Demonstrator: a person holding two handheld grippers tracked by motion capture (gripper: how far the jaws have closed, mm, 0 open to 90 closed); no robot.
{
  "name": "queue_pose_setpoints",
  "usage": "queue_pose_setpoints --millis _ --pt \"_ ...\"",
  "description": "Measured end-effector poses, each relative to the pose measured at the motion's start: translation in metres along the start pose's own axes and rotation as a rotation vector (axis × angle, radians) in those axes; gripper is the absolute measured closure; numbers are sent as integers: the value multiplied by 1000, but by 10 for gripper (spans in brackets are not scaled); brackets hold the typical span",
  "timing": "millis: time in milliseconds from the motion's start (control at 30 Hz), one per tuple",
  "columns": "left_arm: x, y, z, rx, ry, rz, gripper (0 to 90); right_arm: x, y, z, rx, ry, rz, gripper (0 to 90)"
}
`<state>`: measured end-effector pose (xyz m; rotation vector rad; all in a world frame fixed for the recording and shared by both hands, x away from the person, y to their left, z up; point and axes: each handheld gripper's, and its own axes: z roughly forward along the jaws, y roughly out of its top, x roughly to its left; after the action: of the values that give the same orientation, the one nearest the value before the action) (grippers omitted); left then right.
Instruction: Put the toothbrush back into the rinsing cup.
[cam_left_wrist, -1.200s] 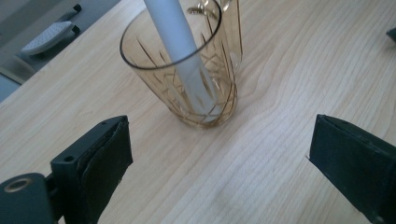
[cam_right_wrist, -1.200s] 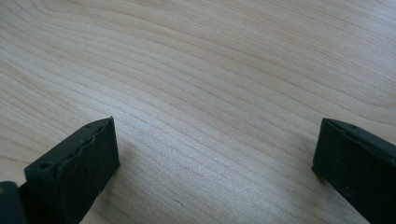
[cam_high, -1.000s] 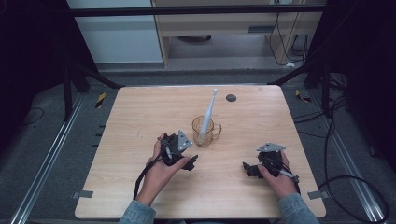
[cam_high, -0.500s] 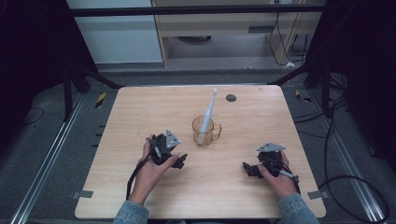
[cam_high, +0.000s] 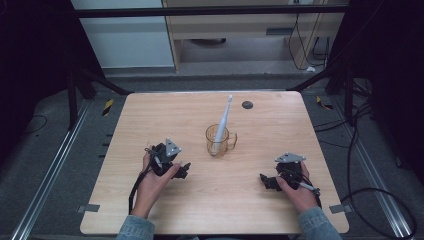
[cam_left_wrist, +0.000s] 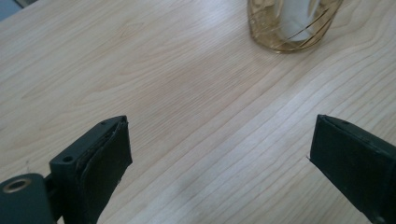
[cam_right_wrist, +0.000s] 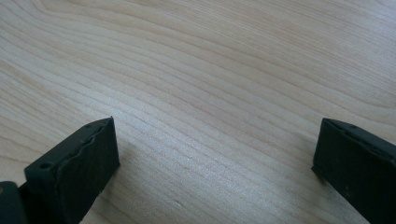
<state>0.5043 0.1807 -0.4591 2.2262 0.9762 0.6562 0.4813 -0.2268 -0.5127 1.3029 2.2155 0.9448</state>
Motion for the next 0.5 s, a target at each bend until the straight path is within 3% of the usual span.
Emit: queue_pose_setpoints --millis 200,400,500 --pt "16 -11 -4 -3 21 -58 46 0 0 0 -1 0 -3 3" --pt "37 -26 -6 50 52 -152 42 0 0 0 -1 0 -2 3" --pt "42 -30 -6 72 60 -168 40 0 0 0 0 0 -2 3"
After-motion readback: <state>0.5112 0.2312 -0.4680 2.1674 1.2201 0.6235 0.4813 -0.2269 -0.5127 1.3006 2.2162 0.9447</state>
